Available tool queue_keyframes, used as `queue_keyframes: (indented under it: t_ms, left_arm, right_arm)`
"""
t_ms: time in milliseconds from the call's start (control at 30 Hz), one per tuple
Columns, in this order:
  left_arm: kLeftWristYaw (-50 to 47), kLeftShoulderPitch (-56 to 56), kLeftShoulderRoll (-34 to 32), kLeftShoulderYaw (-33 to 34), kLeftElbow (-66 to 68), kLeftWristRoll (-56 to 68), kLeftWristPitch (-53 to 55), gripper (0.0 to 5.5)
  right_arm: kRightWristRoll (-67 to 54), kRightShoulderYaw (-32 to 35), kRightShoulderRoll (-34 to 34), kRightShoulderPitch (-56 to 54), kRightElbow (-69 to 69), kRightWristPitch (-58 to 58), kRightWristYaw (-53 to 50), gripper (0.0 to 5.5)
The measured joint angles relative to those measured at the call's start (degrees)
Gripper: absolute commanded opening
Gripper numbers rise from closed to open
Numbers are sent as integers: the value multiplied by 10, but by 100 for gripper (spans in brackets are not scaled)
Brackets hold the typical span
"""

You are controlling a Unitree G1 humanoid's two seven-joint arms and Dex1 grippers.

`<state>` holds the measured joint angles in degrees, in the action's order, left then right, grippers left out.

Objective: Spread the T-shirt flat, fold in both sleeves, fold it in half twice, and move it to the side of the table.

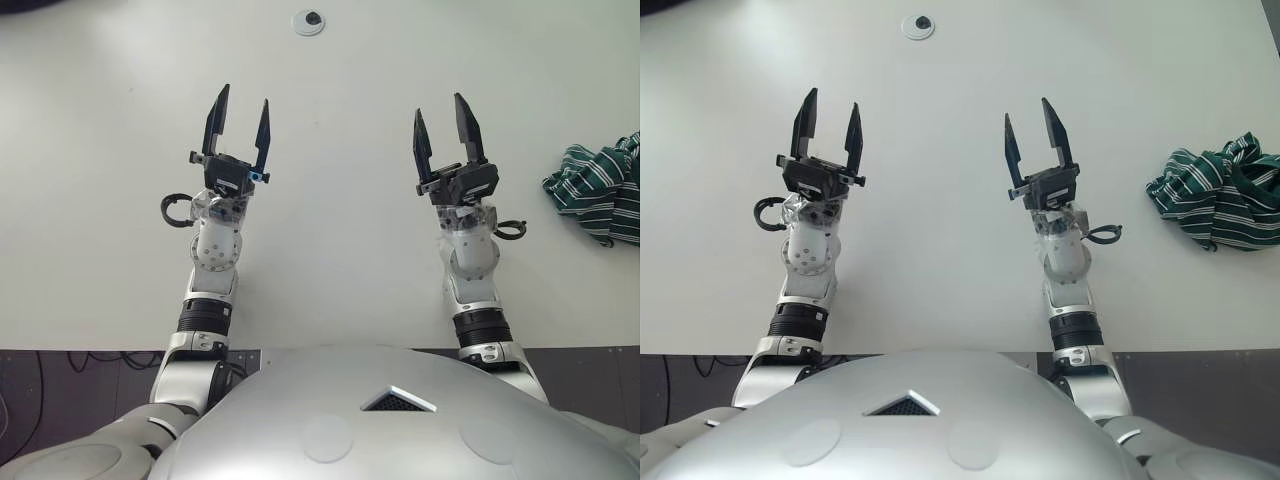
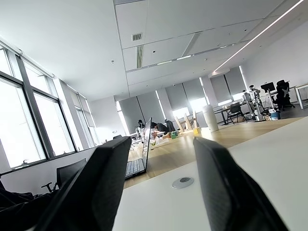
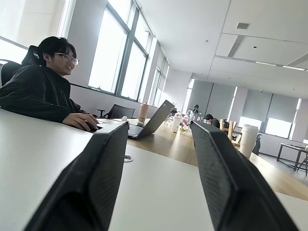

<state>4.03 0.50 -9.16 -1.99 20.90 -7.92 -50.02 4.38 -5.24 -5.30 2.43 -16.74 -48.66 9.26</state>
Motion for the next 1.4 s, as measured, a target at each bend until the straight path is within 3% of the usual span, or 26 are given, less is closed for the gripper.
queue_keyframes:
  t_ms: [1067, 1133, 1267, 1400]
  left_arm:
    - [1, 0, 0, -1, -2, -3, 3, 234]
    - [-1, -1, 1, -1, -2, -6, 2, 234]
    - [-6, -10, 4, 1, -7, -6, 3, 234]
    - [-10, -17, 6, -1, -16, -11, 10, 234]
  right_arm:
    - [0, 4, -1, -1, -1, 5, -1, 234]
    - [-37, 34, -8, 3, 43, 50, -6, 234]
    - [-40, 194, -168, 22, 204, 175, -3, 234]
    - [35, 310, -253, 102, 232, 293, -7, 234]
